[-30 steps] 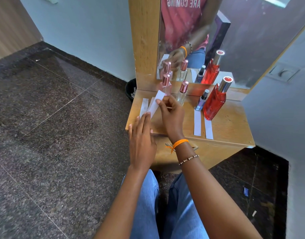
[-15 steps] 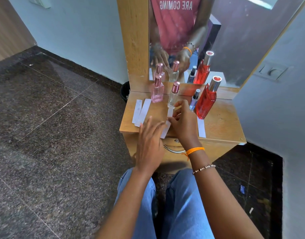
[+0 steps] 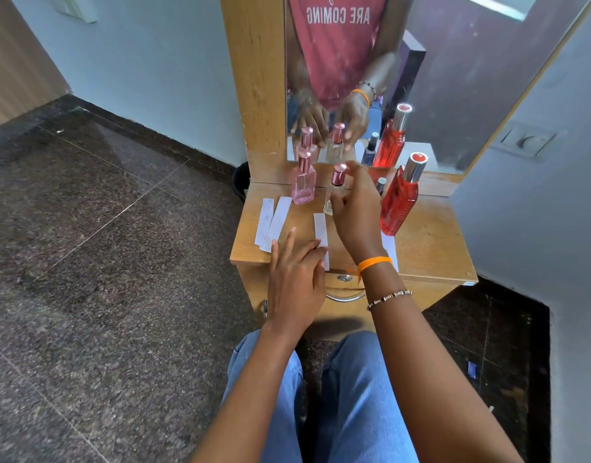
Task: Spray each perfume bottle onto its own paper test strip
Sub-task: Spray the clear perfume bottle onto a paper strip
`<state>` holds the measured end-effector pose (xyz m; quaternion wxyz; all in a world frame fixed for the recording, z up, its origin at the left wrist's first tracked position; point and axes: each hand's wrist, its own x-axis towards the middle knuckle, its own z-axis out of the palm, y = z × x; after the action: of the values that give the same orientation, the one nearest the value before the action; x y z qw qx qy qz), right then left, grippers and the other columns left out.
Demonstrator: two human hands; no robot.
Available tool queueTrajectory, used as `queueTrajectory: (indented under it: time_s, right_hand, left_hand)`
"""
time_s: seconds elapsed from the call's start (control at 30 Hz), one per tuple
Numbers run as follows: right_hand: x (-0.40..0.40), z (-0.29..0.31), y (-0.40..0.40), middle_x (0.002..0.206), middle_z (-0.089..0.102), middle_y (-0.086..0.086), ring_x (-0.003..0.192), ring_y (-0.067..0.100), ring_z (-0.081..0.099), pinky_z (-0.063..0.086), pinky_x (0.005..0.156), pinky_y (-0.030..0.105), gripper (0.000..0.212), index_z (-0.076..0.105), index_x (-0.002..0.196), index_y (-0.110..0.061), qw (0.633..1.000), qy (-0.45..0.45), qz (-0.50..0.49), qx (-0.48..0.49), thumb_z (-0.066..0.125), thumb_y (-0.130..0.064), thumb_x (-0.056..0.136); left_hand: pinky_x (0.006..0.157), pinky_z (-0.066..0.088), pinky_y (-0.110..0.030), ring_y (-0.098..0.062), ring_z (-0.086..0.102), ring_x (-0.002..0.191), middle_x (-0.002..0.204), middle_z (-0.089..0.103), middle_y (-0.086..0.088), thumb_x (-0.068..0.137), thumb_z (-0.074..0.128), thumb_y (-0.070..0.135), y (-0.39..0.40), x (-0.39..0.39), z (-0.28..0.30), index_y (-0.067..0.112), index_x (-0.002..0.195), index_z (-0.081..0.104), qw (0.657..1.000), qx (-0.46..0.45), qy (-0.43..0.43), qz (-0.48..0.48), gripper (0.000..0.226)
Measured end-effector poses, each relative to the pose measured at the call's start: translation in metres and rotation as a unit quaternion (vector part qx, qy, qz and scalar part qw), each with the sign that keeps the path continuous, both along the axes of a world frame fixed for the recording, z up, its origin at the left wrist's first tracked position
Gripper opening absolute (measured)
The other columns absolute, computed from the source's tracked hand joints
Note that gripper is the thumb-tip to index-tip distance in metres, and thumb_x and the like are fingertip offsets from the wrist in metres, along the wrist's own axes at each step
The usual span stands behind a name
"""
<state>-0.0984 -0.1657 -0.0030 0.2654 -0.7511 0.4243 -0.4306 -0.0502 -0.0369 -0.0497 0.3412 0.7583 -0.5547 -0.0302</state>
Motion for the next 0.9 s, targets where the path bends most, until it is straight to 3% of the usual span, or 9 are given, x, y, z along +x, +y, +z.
queueTrajectory:
  time_s: [0.1, 0.17, 0.27, 0.33, 0.5, 0.6, 0.77, 0.83, 0.9]
  right_hand:
    - [0.002, -0.001, -0.004, 0.096, 0.063, 0.010, 0.083, 0.031, 0.061, 0.046, 0.070, 0.032, 0.026, 0.056, 0.100, -0.006, 1.000, 0.007, -0.003, -0.007, 0.060, 0.007, 0.078]
    - [-0.001, 0.000, 0.000, 0.092, 0.063, 0.004, 0.082, 0.023, 0.061, 0.049, 0.072, 0.033, 0.024, 0.057, 0.098, -0.008, 1.000, -0.017, 0.002, -0.013, 0.063, 0.005, 0.078]
    - [-0.016, 0.011, 0.016, 0.090, 0.060, -0.008, 0.073, -0.001, 0.058, 0.046, 0.068, 0.011, 0.031, 0.058, 0.107, -0.011, 0.998, -0.061, 0.024, -0.003, 0.069, -0.001, 0.079]
    - [-0.028, 0.019, 0.028, 0.088, 0.059, -0.013, 0.070, -0.007, 0.056, 0.041, 0.065, 0.006, 0.037, 0.057, 0.111, -0.008, 0.995, -0.074, 0.059, 0.025, 0.074, -0.004, 0.077]
    - [-0.052, 0.028, 0.049, 0.091, 0.065, -0.011, 0.081, 0.001, 0.061, 0.048, 0.065, 0.021, 0.043, 0.056, 0.113, -0.009, 0.978, -0.082, 0.154, 0.113, 0.076, -0.004, 0.075]
    - [-0.055, 0.033, 0.051, 0.089, 0.065, -0.004, 0.074, 0.011, 0.059, 0.048, 0.067, 0.027, 0.027, 0.061, 0.102, -0.008, 0.980, -0.102, 0.130, 0.108, 0.074, -0.012, 0.079]
    - [-0.056, 0.042, 0.048, 0.085, 0.063, 0.008, 0.077, 0.017, 0.063, 0.053, 0.073, 0.029, 0.010, 0.062, 0.093, -0.004, 0.973, -0.162, 0.132, 0.099, 0.066, -0.008, 0.085]
    - [-0.059, 0.041, 0.044, 0.089, 0.064, 0.014, 0.082, 0.021, 0.065, 0.054, 0.077, 0.031, 0.009, 0.063, 0.095, -0.013, 0.969, -0.191, 0.126, 0.097, 0.064, -0.011, 0.087]
    - [-0.063, 0.034, 0.040, 0.093, 0.062, 0.014, 0.086, 0.025, 0.064, 0.053, 0.080, 0.030, 0.012, 0.063, 0.090, -0.023, 0.979, -0.166, 0.093, 0.077, 0.064, -0.013, 0.085]
  left_hand:
    - [0.117, 0.012, -0.043, -0.024, 0.022, 0.142, 0.133, 0.055, 0.004, 0.090, 0.044, 0.009, -0.001, 0.001, 0.002, 0.018, 0.122, 0.057, 0.999, -0.003, 0.037, -0.005, 0.035]
    - [0.117, 0.017, -0.040, -0.020, 0.021, 0.142, 0.138, 0.049, 0.002, 0.092, 0.044, 0.005, -0.001, 0.000, 0.008, 0.018, 0.130, 0.049, 0.996, -0.022, 0.083, -0.008, 0.041]
    - [0.114, 0.025, -0.034, -0.016, 0.022, 0.142, 0.147, 0.038, 0.000, 0.093, 0.046, 0.007, -0.004, 0.001, 0.024, 0.021, 0.141, 0.033, 0.985, -0.056, 0.160, -0.009, 0.052]
    - [0.111, 0.027, -0.029, -0.014, 0.027, 0.139, 0.148, 0.037, -0.001, 0.090, 0.054, 0.012, -0.008, 0.002, 0.035, 0.021, 0.144, 0.026, 0.980, -0.076, 0.181, -0.025, 0.062]
    - [0.092, 0.042, -0.018, -0.011, 0.054, 0.113, 0.123, 0.059, -0.003, 0.085, 0.063, 0.009, -0.008, -0.004, 0.052, 0.017, 0.136, 0.043, 0.975, -0.108, 0.189, -0.037, 0.056]
    - [0.086, 0.035, -0.003, -0.004, 0.051, 0.108, 0.122, 0.060, -0.003, 0.086, 0.062, 0.012, -0.006, -0.012, 0.056, 0.015, 0.137, 0.043, 0.975, -0.094, 0.199, -0.036, 0.054]
    - [0.087, 0.033, 0.003, -0.007, 0.051, 0.116, 0.130, 0.056, -0.005, 0.088, 0.058, 0.009, 0.001, -0.018, 0.053, 0.014, 0.137, 0.042, 0.967, -0.075, 0.238, -0.056, 0.051]
    - [0.083, 0.029, 0.007, -0.002, 0.046, 0.116, 0.131, 0.050, 0.005, 0.091, 0.055, 0.009, 0.004, -0.016, 0.053, 0.015, 0.137, 0.040, 0.958, -0.067, 0.276, -0.038, 0.049]
    - [0.079, 0.029, 0.006, 0.003, 0.040, 0.114, 0.125, 0.044, 0.014, 0.093, 0.051, 0.010, 0.007, -0.014, 0.053, 0.019, 0.137, 0.037, 0.947, -0.063, 0.314, -0.022, 0.047]
